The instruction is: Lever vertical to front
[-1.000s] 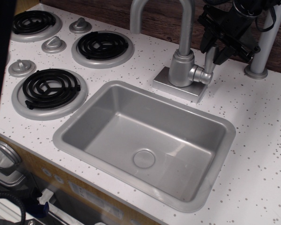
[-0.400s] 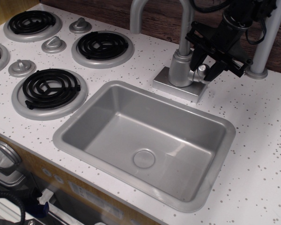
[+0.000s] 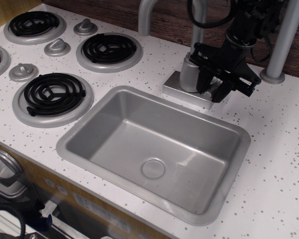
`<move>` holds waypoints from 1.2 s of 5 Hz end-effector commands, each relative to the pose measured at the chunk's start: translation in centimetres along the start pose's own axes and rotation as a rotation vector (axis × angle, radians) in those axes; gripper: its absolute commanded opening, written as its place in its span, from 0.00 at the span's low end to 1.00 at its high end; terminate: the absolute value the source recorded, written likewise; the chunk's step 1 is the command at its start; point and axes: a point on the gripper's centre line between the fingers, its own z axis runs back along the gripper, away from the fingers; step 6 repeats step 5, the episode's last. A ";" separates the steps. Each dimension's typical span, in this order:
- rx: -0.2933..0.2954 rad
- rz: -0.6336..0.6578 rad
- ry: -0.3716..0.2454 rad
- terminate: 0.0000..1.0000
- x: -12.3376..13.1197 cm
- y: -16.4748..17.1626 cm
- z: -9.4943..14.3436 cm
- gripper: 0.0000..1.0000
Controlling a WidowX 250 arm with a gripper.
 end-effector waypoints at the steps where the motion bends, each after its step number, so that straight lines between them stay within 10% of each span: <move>1: -0.023 0.029 -0.042 0.00 0.3 1.3 0.2 0.00; 2: 0.019 0.038 -0.031 0.00 -0.2 1.2 1.4 1.00; 4: 0.073 0.089 -0.018 0.00 -2.0 1.2 3.7 1.00; 5: 0.065 0.090 -0.030 1.00 -2.2 1.1 3.6 1.00; 6: 0.065 0.090 -0.030 1.00 -2.2 1.1 3.6 1.00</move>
